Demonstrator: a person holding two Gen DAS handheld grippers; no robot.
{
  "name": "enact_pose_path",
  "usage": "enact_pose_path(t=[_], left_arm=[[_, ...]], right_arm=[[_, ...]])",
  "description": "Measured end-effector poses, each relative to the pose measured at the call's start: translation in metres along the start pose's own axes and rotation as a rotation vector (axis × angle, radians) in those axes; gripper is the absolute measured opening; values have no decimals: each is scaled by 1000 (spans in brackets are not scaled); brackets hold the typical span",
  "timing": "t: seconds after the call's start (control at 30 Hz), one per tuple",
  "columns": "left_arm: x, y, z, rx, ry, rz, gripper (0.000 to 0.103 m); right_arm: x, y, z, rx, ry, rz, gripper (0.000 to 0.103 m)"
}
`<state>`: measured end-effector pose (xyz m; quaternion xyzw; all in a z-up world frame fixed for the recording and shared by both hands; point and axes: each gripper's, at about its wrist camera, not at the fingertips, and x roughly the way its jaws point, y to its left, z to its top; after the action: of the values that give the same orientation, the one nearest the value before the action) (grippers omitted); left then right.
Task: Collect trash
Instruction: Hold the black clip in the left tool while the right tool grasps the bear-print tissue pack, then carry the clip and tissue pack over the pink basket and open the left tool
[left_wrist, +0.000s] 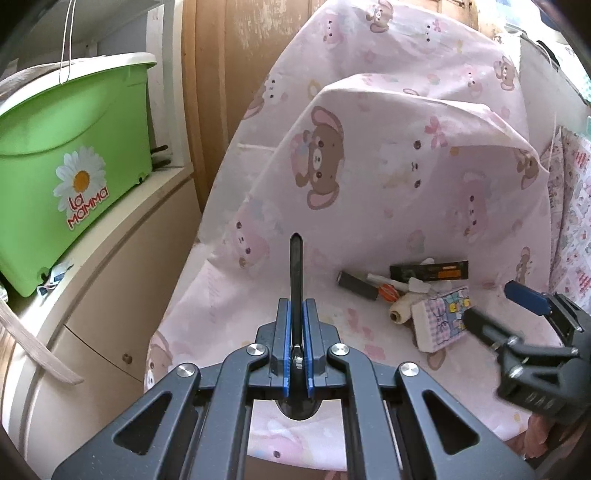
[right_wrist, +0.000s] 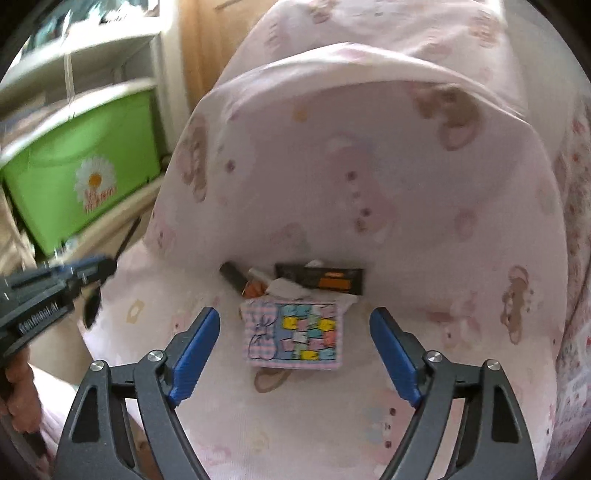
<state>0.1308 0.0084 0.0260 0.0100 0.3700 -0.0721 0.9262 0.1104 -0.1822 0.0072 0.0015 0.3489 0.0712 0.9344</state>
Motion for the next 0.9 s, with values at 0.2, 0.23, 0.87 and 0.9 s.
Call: enact_pose_path(t=[0.2, 0.23, 0.87, 0.9], left_arm=[[7, 4, 0, -11, 18, -1, 6], [7, 4, 0, -13, 16, -1, 6], [-15, -3, -9, 45, -38, 16, 6], [-19, -1, -14, 45, -46, 39, 6]], right_arm=[[40, 12, -5, 3, 122, -63, 87], [44, 10, -5, 28, 133, -59, 87], [3, -28, -8, 163, 99, 5, 73], [-4, -30, -10, 171, 98, 4, 73]])
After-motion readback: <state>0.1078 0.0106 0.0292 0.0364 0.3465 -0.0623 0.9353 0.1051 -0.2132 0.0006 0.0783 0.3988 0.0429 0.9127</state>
